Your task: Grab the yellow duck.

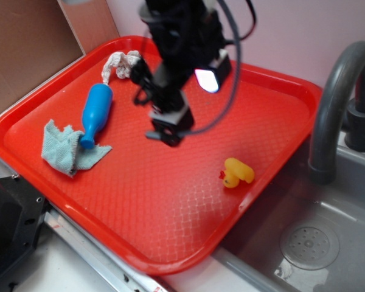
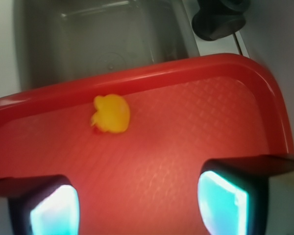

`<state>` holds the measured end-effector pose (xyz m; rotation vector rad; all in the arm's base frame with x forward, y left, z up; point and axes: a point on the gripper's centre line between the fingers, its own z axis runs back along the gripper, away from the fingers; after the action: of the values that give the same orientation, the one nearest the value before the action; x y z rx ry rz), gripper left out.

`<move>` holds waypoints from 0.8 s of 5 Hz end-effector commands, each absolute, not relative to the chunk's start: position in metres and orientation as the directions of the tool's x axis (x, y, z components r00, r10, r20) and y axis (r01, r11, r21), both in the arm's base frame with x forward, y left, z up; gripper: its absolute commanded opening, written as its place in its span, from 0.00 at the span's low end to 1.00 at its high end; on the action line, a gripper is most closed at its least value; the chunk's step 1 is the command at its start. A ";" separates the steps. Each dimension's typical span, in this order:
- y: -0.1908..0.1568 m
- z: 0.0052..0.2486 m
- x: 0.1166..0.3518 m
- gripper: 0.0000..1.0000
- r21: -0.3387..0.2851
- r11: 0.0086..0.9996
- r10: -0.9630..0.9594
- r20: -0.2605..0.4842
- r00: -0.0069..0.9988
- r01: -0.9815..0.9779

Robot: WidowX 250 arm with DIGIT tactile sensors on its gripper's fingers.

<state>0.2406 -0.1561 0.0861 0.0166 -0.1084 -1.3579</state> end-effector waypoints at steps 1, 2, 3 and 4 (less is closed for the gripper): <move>-0.188 0.069 0.240 1.00 0.061 0.116 -0.990 0.090 0.110 0.991; -0.193 0.055 0.236 1.00 0.026 0.087 -0.993 0.081 0.085 0.996; -0.199 0.042 0.228 1.00 0.009 0.056 -0.998 0.038 0.056 0.998; -0.200 0.029 0.228 1.00 -0.016 0.062 -0.998 0.018 0.062 0.998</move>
<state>0.2364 -0.1951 0.0192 -0.0353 0.0358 -1.5124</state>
